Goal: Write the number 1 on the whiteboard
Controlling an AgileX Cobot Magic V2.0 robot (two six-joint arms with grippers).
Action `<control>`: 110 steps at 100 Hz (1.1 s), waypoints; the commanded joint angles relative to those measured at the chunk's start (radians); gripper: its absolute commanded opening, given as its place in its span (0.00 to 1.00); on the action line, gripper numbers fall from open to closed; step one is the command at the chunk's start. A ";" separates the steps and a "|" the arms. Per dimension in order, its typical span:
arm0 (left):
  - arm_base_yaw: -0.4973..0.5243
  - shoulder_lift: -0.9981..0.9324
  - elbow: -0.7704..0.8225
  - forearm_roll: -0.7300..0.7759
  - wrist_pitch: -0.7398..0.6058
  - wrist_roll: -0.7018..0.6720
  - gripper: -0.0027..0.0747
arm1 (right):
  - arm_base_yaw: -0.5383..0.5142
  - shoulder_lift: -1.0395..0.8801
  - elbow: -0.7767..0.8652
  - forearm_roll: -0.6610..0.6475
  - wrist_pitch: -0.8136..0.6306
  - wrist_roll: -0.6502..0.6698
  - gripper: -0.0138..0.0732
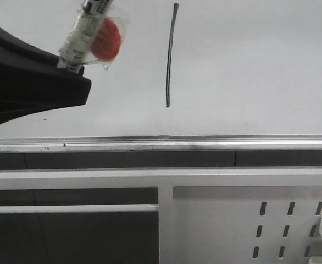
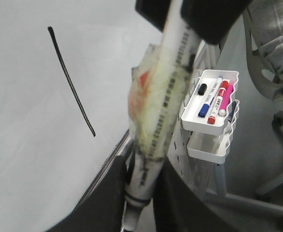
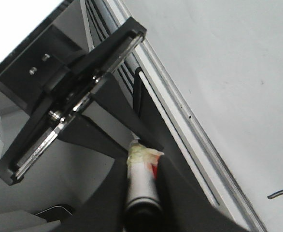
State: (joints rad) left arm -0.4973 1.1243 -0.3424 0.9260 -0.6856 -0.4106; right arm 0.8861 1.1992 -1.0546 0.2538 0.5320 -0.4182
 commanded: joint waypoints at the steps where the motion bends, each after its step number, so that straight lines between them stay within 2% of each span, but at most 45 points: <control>1: -0.004 -0.012 -0.002 -0.145 -0.070 -0.025 0.01 | -0.003 -0.048 -0.033 0.010 -0.029 -0.010 0.32; 9: -0.004 -0.012 0.045 -0.241 -0.106 -0.025 0.01 | -0.005 -0.073 -0.033 0.010 -0.029 -0.010 0.50; 18: -0.004 -0.012 0.102 -0.375 -0.169 -0.018 0.01 | -0.005 -0.102 -0.033 0.004 -0.025 -0.008 0.64; 34: -0.004 -0.007 0.164 -0.585 -0.232 0.063 0.01 | -0.005 -0.157 -0.033 -0.024 0.012 -0.004 0.65; 40: -0.004 0.009 0.164 -0.596 -0.244 0.062 0.01 | -0.005 -0.178 -0.033 -0.029 0.052 -0.004 0.62; 45: -0.004 0.044 0.162 -0.598 -0.291 0.064 0.01 | -0.005 -0.194 -0.033 -0.029 0.088 -0.004 0.55; 63: -0.004 0.219 0.161 -0.722 -0.534 0.057 0.01 | -0.005 -0.216 -0.033 -0.031 0.169 -0.002 0.07; 71: -0.006 0.300 0.161 -0.725 -0.677 0.057 0.01 | -0.005 -0.216 -0.033 -0.031 0.192 -0.001 0.08; 97: -0.142 0.404 0.118 -0.950 -0.675 0.065 0.01 | -0.005 -0.216 -0.033 -0.035 0.207 -0.001 0.08; 110: -0.180 0.420 0.078 -0.983 -0.675 0.118 0.01 | -0.005 -0.216 -0.033 -0.036 0.212 -0.001 0.08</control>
State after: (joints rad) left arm -0.6527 1.5555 -0.2249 -0.0147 -1.1300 -0.3208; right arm 0.8861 1.0006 -1.0563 0.2198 0.7943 -0.4182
